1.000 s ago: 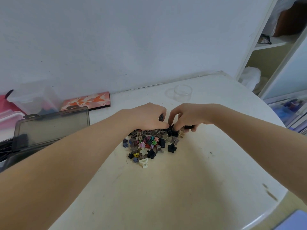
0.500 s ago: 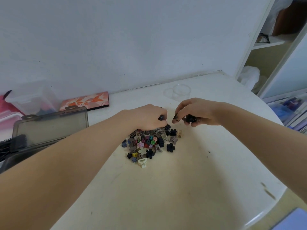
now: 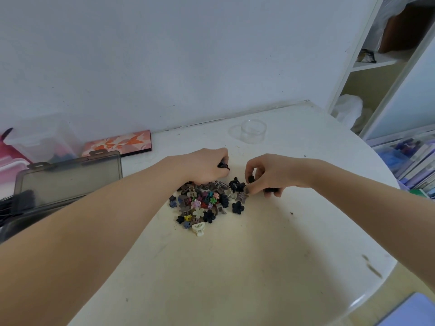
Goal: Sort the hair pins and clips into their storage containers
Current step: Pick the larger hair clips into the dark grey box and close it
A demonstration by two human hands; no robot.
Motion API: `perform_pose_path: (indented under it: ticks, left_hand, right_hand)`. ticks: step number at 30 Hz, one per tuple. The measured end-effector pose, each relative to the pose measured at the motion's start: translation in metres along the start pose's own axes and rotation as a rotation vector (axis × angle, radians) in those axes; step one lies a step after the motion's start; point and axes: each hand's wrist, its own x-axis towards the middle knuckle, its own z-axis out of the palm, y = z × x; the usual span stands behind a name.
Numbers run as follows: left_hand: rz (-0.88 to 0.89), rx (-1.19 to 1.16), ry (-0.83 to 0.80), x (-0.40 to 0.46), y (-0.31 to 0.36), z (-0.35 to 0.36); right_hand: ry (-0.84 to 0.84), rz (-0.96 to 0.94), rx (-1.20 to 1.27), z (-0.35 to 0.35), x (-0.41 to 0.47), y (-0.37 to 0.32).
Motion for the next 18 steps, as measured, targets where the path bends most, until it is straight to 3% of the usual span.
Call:
perform_pose_path:
  ticks: [12, 15, 18]
  left_hand:
    - [-0.102, -0.495, 0.096, -0.033, -0.013, -0.023]
    - [-0.103, -0.519, 0.12, -0.049, -0.017, -0.027]
    - [-0.12, -0.522, 0.151, -0.071, -0.028, -0.034]
  right_hand:
    - [0.127, -0.097, -0.053, 0.016, -0.005, -0.007]
    - [0.184, -0.05, 0.081, 0.012, -0.006, -0.012]
    - [0.192, -0.006, 0.366, 0.007, -0.009, -0.028]
